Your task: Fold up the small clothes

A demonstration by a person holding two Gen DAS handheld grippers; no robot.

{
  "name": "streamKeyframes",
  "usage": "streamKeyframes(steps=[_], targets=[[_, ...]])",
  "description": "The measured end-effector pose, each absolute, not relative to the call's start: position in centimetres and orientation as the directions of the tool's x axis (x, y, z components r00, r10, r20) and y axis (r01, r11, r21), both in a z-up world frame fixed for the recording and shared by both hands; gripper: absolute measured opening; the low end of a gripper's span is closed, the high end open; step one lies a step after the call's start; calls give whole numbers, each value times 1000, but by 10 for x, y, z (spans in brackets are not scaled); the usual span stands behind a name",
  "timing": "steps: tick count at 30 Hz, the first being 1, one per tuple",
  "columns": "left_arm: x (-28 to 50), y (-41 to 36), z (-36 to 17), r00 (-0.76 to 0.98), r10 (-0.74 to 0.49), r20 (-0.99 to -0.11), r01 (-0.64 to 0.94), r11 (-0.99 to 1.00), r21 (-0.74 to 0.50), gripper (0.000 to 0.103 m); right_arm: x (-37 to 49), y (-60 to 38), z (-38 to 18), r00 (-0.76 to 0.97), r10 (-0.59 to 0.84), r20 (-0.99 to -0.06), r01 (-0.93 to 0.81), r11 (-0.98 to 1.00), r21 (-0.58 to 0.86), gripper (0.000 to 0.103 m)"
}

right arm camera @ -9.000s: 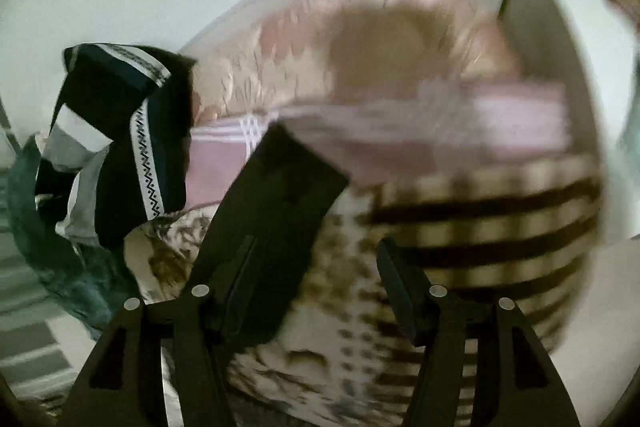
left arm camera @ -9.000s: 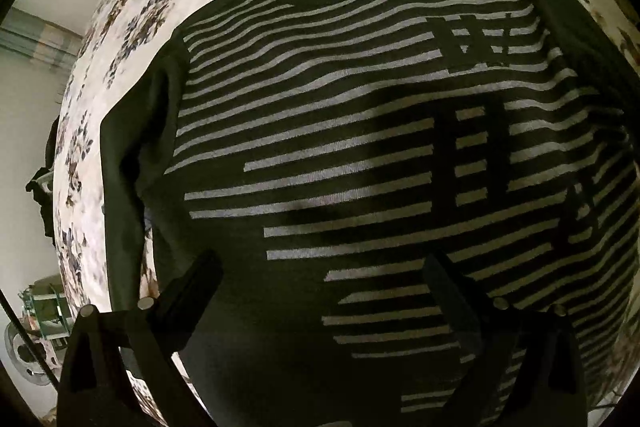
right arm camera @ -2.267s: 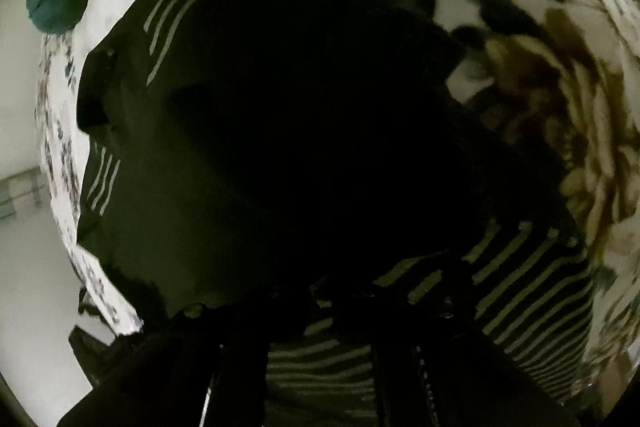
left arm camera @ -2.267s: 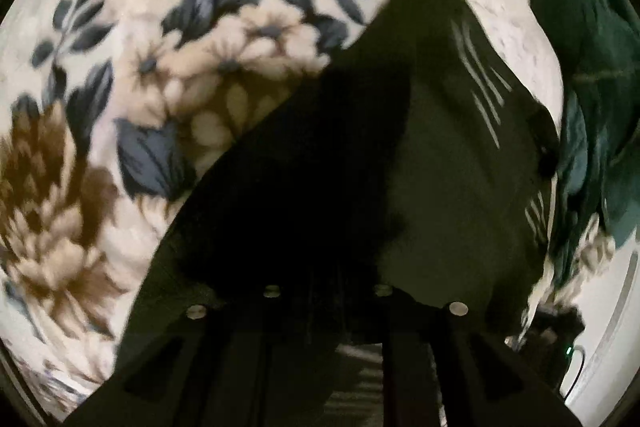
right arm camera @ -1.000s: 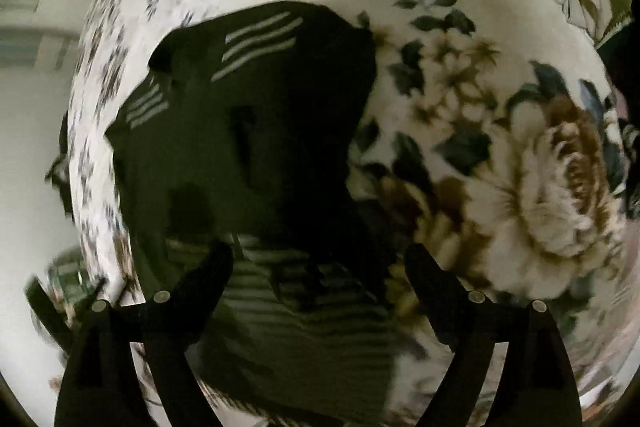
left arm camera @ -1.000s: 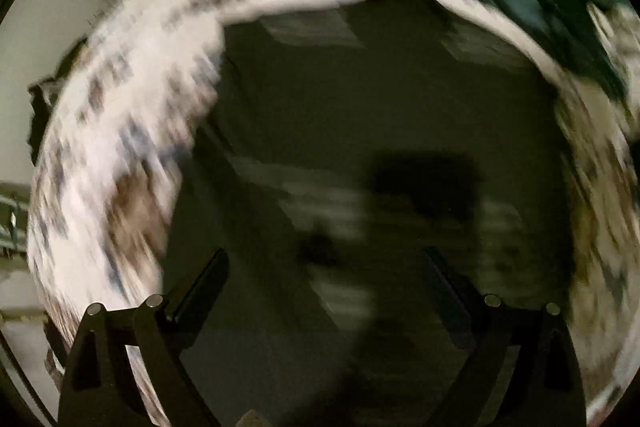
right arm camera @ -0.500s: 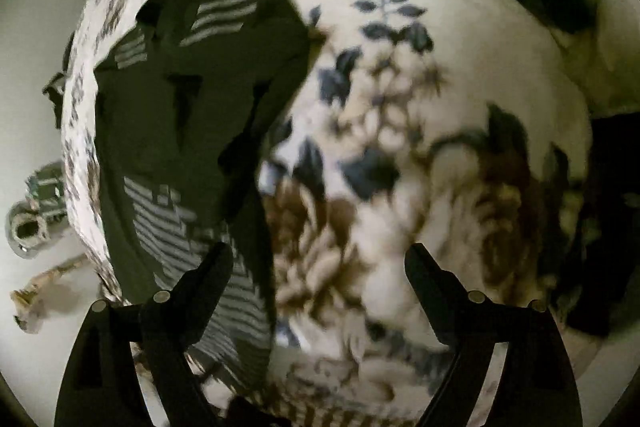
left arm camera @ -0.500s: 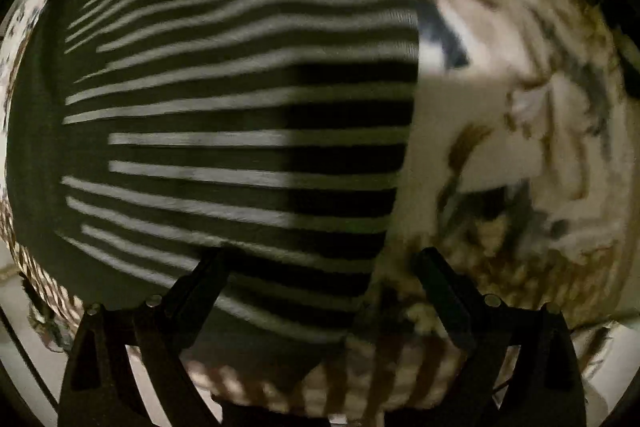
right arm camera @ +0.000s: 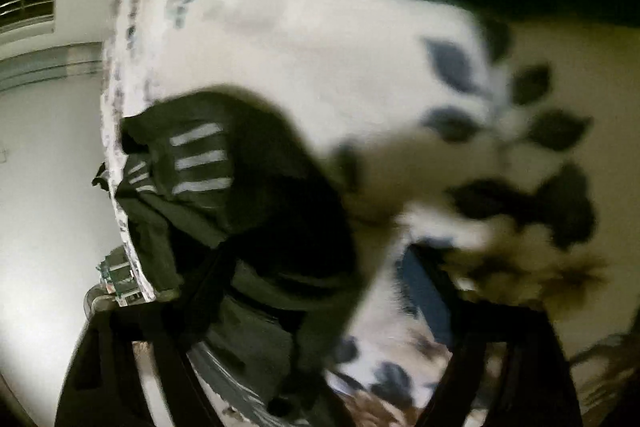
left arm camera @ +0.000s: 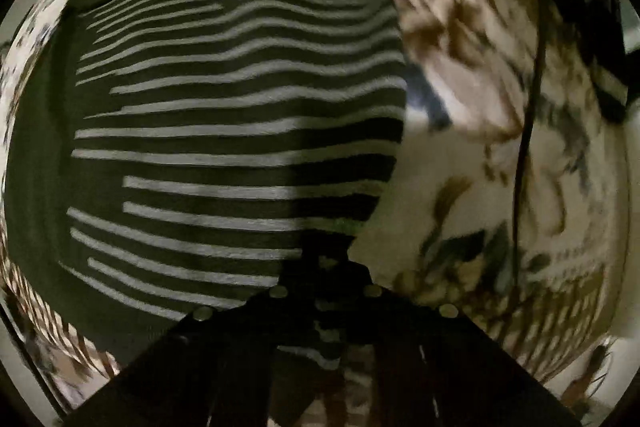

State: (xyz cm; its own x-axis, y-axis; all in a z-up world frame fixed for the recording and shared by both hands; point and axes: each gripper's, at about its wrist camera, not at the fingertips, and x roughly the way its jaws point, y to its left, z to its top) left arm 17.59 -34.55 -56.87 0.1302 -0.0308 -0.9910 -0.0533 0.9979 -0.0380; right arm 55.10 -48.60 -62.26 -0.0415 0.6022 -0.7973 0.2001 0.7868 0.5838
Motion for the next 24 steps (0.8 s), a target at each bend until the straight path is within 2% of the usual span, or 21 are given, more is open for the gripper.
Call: streamKeyframes(steps=[6, 14, 20, 24], targets=[[170, -307, -518, 205, -85, -975, -116, 987, -111, 4, 549, -466, -575, -14, 560, -828, 136, 822, 553, 10], [137, -199, -462, 316, -91, -944, -274, 944, -183, 4, 561, -386, -461, -7, 490, -872, -6, 872, 490, 9], [122, -72, -464, 344, -108, -933, -447, 855, -264, 4, 584, -227, -413, -13, 412, -911, -140, 902, 410, 8], [113, -8, -496, 331, -144, -933, -538, 783, -312, 4, 599, -109, -426, -16, 333, -943, -218, 919, 329, 8]])
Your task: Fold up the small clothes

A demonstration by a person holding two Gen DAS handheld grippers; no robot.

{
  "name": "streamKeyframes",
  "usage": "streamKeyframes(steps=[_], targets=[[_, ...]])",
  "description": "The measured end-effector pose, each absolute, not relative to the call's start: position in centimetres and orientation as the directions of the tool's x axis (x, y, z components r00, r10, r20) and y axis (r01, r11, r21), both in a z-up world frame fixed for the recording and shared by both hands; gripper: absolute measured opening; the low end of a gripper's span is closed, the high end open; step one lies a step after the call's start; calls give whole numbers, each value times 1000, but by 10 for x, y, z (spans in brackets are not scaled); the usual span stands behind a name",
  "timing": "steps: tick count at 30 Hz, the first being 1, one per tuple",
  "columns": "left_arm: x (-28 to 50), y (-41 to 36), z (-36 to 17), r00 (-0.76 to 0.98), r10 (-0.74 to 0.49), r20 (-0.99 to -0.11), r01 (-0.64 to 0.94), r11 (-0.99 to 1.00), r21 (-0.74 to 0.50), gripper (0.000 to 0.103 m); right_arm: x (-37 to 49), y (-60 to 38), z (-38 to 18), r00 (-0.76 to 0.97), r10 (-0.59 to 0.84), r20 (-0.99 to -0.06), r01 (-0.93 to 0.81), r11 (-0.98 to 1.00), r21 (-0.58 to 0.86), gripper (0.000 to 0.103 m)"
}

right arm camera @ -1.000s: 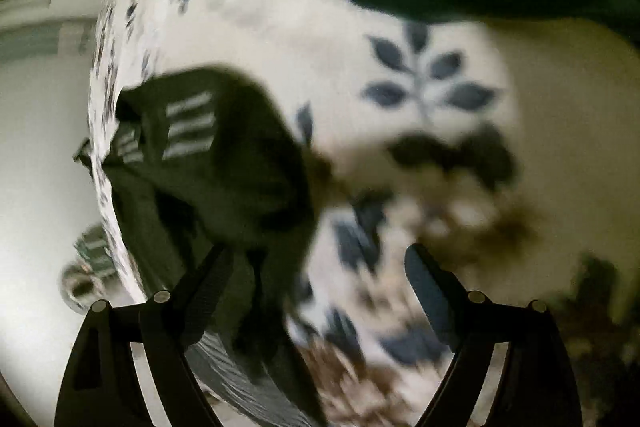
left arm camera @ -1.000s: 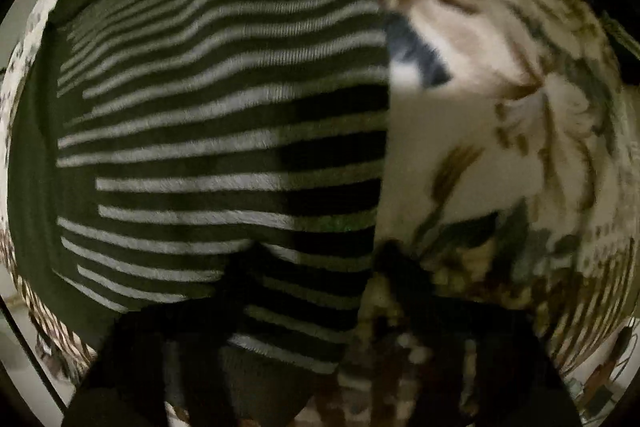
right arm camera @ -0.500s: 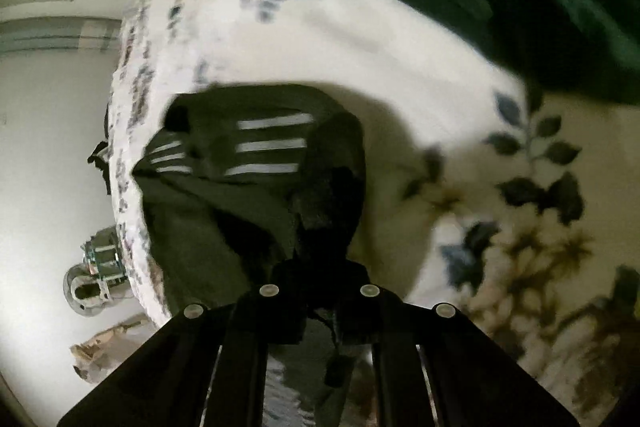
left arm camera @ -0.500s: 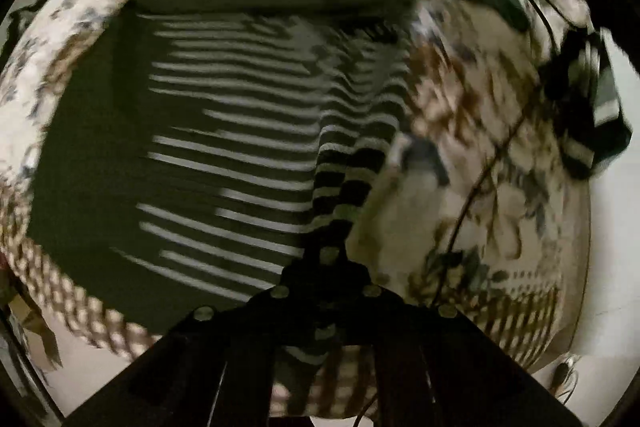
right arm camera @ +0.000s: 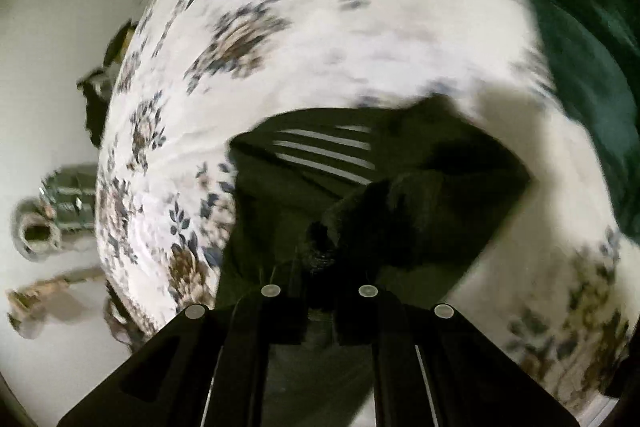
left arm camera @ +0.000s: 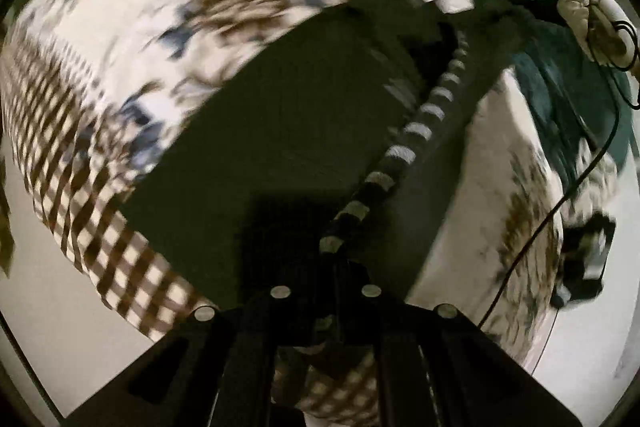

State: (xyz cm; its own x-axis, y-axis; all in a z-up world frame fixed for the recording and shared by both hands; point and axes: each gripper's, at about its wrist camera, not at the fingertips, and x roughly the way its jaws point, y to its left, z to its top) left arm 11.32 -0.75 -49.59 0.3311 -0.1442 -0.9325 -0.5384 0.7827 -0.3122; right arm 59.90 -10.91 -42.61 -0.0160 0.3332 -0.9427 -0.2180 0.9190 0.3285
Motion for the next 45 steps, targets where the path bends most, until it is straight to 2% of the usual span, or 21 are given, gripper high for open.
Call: streamKeyframes(steps=[7, 11, 13, 15, 16, 17, 18, 19, 20, 21, 24, 28, 31, 35, 37, 38, 45], targets=[[106, 71, -538, 344, -207, -916, -604, 698, -384, 4, 610, 40, -488, 4, 142, -990, -295, 946, 135, 8], [101, 101, -556, 331, -217, -918, -618, 686, -385, 4, 611, 77, -513, 16, 91, -996, -310, 947, 82, 8], [102, 111, -573, 305, -260, -916, -622, 674, -398, 4, 612, 90, -530, 1, 36, -999, -332, 943, 33, 8], [98, 128, -590, 290, -326, -900, -655, 618, -435, 10, 615, 93, -546, -46, 14, -999, -321, 947, 28, 9], [94, 136, -595, 293, -367, -883, -665, 585, -464, 12, 616, 93, -551, -72, 21, -997, -317, 947, 43, 12], [90, 142, -597, 292, -389, -874, -673, 566, -477, 23, 616, 91, -552, -91, 37, -995, -306, 950, 63, 20], [85, 148, -597, 288, -402, -869, -682, 551, -481, 32, 614, 85, -548, -103, 71, -992, -281, 955, 97, 31], [78, 155, -594, 277, -394, -876, -689, 555, -467, 37, 610, 78, -543, -108, 112, -988, -260, 956, 137, 39], [71, 162, -591, 236, -365, -901, -703, 576, -418, 50, 604, 68, -537, -114, 155, -981, -240, 954, 179, 53], [67, 166, -589, 221, -359, -907, -708, 581, -402, 56, 594, 56, -529, -118, 201, -972, -224, 949, 224, 60], [60, 182, -579, 220, -368, -903, -717, 567, -406, 56, 558, 17, -513, -104, 249, -963, -224, 937, 267, 68], [102, 178, -560, 233, -398, -887, -644, 621, -448, 57, 499, -52, -513, -100, 249, -963, -189, 946, 264, 68], [122, 150, -566, 167, -456, -874, -596, 660, -458, 57, 451, -96, -531, -132, 244, -961, -149, 953, 262, 68], [123, 108, -593, 34, -457, -889, -561, 727, -395, 55, 389, -141, -564, -191, 324, -927, -46, 940, 338, 68], [119, 92, -588, 36, -376, -926, -523, 782, -338, 12, 365, -155, -581, -209, 370, -905, 9, 926, 377, 68], [115, 86, -582, 26, -347, -937, -513, 800, -311, 3, 354, -162, -588, -212, 378, -901, 30, 924, 380, 68], [112, 103, -513, 119, -171, -978, -531, 822, -208, 3, 307, -196, -612, -220, 453, -864, 119, 892, 437, 68]])
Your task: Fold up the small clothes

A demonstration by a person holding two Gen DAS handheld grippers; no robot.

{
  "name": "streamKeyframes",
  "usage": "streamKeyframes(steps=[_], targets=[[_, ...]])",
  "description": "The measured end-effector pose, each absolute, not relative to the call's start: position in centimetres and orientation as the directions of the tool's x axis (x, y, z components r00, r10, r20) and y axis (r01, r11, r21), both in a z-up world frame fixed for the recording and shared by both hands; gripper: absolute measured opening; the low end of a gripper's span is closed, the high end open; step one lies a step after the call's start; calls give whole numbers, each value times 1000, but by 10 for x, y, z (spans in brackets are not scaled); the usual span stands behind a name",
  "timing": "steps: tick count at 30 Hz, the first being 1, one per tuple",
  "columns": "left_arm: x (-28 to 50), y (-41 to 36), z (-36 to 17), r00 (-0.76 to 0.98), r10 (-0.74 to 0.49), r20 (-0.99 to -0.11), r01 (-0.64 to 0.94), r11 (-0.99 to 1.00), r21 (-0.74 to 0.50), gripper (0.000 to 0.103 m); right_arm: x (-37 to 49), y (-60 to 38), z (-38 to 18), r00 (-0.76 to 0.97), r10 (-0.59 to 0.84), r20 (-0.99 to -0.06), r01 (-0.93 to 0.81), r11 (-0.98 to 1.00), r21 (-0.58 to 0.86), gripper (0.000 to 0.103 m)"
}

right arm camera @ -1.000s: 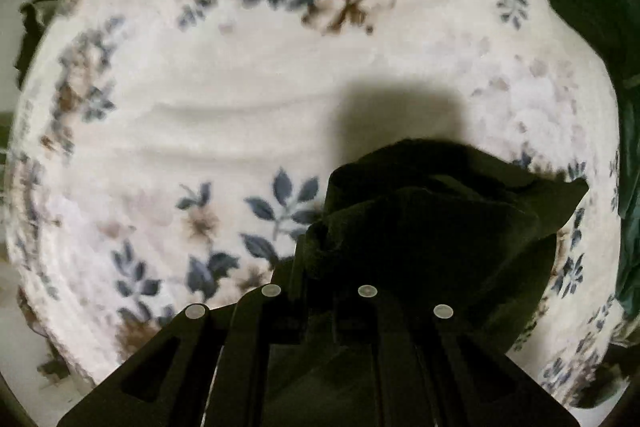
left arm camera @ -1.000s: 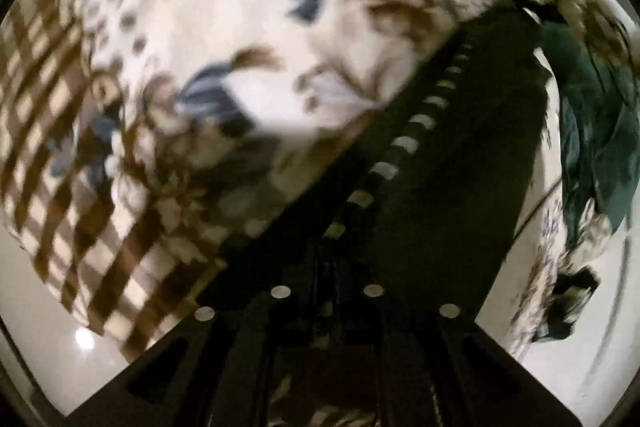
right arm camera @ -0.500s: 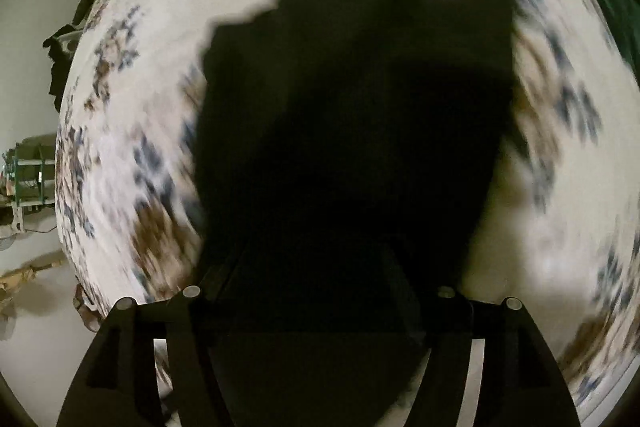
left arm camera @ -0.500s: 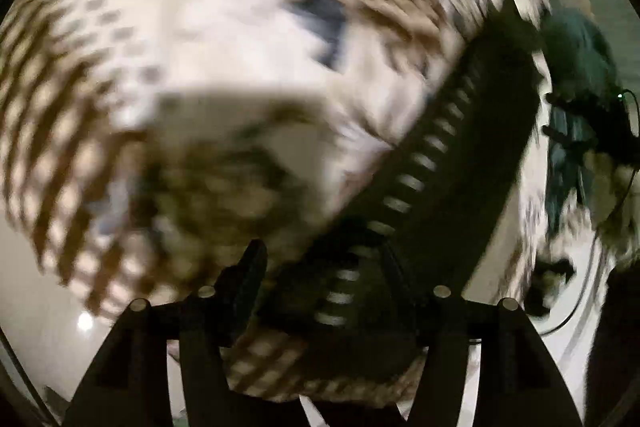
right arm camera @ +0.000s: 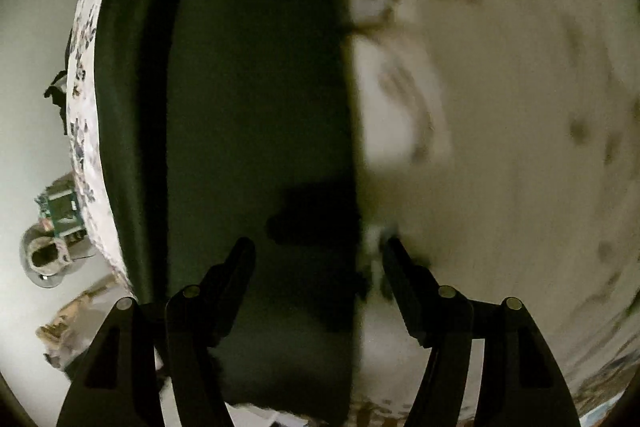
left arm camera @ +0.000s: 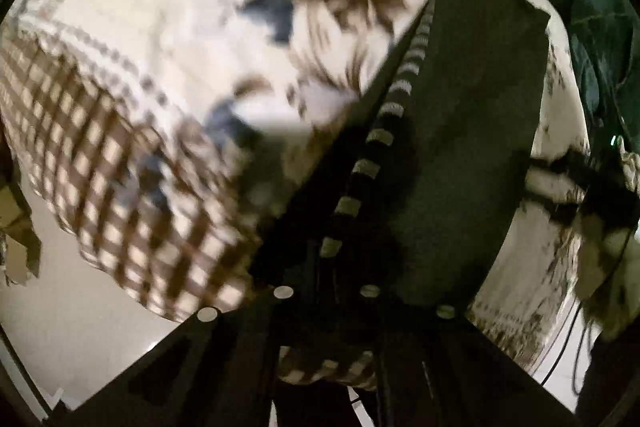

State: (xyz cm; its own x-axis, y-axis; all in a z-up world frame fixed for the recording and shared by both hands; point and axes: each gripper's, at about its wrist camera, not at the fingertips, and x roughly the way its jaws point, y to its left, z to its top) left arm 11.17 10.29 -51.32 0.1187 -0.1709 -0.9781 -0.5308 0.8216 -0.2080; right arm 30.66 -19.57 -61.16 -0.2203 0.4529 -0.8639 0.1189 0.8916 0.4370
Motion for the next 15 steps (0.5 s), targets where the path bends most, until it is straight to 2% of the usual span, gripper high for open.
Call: streamKeyframes(steps=[1, 5, 7, 9, 11, 15], targets=[[113, 109, -515, 112, -142, -984, -526, 831, -180, 3, 303, -200, -613, -220, 464, -858, 123, 886, 448, 68], [124, 130, -547, -7, -264, -965, -555, 804, -216, 7, 307, -213, -607, -214, 466, -859, 125, 885, 449, 68], [142, 134, -535, -1, -261, -965, -541, 812, -219, 19, 319, -223, -596, -187, 467, -864, 126, 884, 450, 68], [172, 147, -517, 100, -298, -949, -552, 777, -302, 51, 339, -233, -582, -142, 472, -870, 135, 880, 455, 68], [220, 157, -507, 212, -334, -918, -541, 743, -395, 68, 371, -240, -568, -86, 487, -869, 157, 868, 471, 68], [367, 155, -520, 333, -372, -866, -399, 777, -487, 70, 454, -241, -546, 47, 498, -866, 155, 853, 499, 69]])
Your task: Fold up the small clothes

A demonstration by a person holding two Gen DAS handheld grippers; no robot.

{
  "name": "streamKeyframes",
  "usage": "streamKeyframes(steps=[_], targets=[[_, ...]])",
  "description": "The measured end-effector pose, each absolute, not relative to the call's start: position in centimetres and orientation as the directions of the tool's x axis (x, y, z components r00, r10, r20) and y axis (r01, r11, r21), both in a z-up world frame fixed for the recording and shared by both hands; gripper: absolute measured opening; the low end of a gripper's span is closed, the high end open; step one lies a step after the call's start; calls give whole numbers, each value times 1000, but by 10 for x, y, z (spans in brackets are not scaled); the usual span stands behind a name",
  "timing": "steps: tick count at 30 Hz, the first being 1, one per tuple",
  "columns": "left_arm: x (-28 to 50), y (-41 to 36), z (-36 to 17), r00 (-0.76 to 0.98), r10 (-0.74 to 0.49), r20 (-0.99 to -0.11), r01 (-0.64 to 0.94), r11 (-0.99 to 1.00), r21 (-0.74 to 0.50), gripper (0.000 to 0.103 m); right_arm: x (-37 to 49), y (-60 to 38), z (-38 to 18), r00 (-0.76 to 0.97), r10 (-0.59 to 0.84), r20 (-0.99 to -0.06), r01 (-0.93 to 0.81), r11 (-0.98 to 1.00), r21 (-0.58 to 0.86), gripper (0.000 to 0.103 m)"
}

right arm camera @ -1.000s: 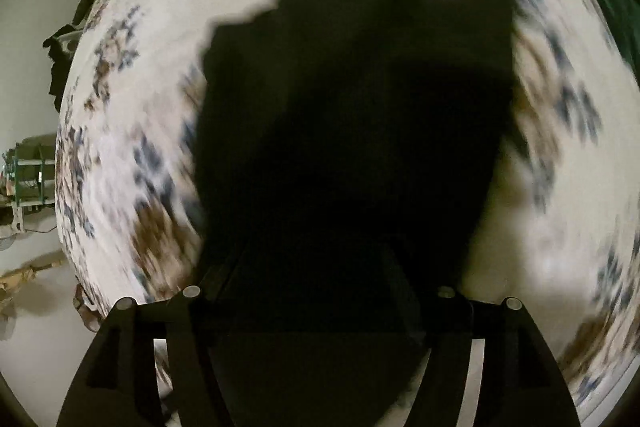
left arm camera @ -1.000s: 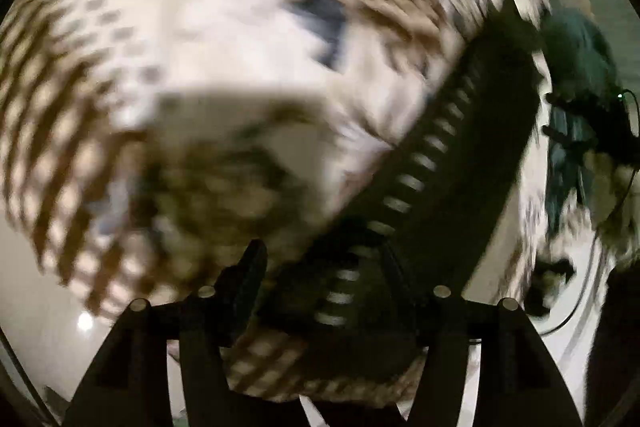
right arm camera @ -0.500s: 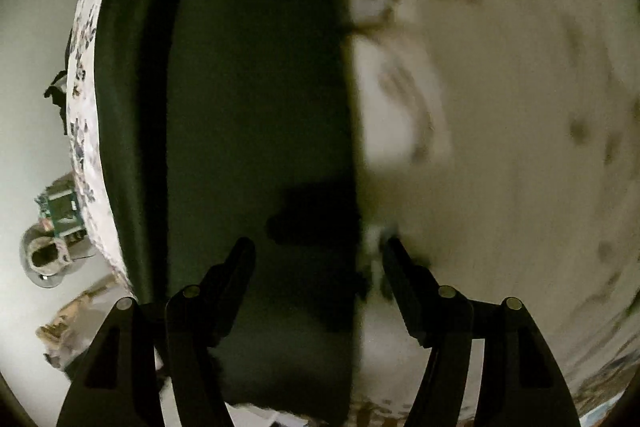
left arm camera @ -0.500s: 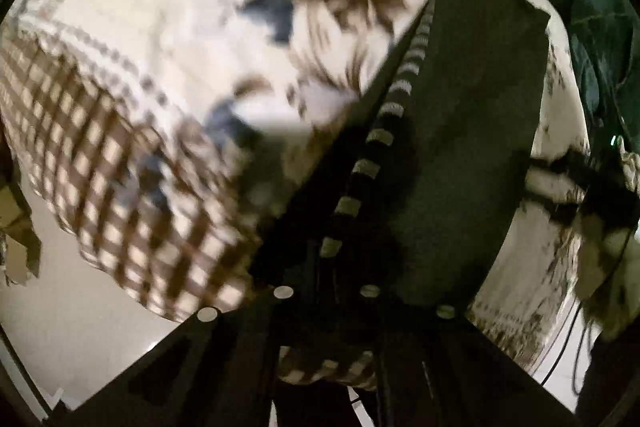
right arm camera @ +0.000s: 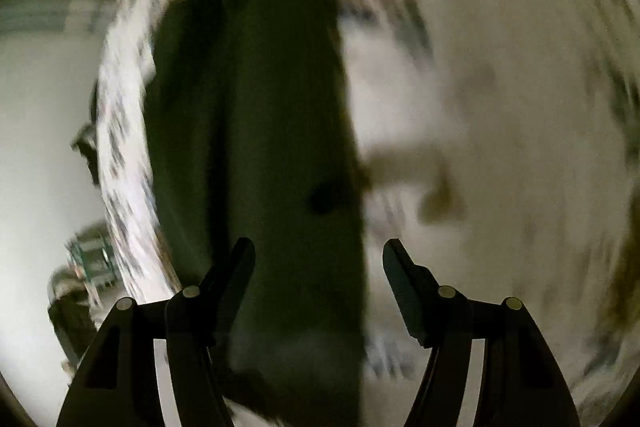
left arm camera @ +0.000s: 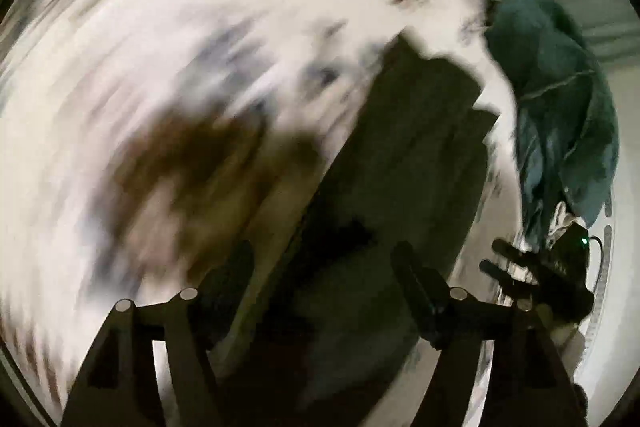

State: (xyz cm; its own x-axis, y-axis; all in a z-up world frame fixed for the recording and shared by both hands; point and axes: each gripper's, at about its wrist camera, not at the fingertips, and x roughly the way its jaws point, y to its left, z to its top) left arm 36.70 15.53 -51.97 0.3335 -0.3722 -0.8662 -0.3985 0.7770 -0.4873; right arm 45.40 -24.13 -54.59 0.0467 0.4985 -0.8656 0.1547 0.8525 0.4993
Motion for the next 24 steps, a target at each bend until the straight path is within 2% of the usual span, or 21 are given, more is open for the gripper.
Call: streamKeyframes(steps=[4, 6, 7, 8, 9, 10, 11, 13, 15, 17, 19, 22, 23, 24], targets=[[491, 142, -553, 300, -395, -868, -303, 824, -480, 70, 534, -237, -554, 118, 476, -872, 160, 857, 489, 69], [530, 141, -569, 268, -448, -853, -285, 809, -514, 66, 567, -239, -569, 134, 521, -843, 204, 818, 538, 69], [539, 145, -568, 284, -471, -835, -278, 793, -542, 60, 579, -239, -578, 122, 544, -830, 231, 798, 557, 69], [550, 150, -565, 321, -500, -804, -248, 775, -581, 16, 587, -241, -585, 119, 553, -825, 253, 787, 563, 69], [557, 152, -559, 325, -506, -799, -230, 777, -586, 4, 590, -245, -587, 140, 561, -816, 254, 776, 577, 56], [562, 154, -554, 325, -509, -797, -203, 785, -585, 4, 592, -251, -584, 179, 547, -817, 252, 778, 576, 38], [562, 154, -551, 321, -505, -801, -173, 800, -574, 4, 592, -255, -584, 197, 515, -834, 262, 792, 551, 9], [565, 151, -550, 314, -459, -831, -138, 844, -519, 4, 588, -269, -584, 248, 517, -819, 295, 765, 572, 9], [572, 155, -560, 301, -423, -855, -129, 870, -476, 4, 585, -276, -583, 292, 422, -858, 304, 810, 502, 7], [584, 166, -574, 284, -442, -851, -152, 855, -495, 4, 587, -289, -591, 291, 429, -855, 352, 783, 512, 2], [589, 175, -583, 279, -459, -843, -184, 836, -516, 4, 594, -291, -590, 269, 439, -857, 337, 791, 511, 2], [585, 171, -579, 267, -468, -843, -151, 843, -516, 6, 601, -276, -578, 226, 420, -879, 281, 836, 471, 7], [583, 173, -577, 254, -504, -826, -151, 822, -548, 7, 601, -274, -573, 220, 422, -879, 276, 838, 471, 21], [582, 175, -577, 244, -523, -817, -163, 808, -566, 12, 598, -270, -568, 211, 429, -878, 278, 835, 474, 43]])
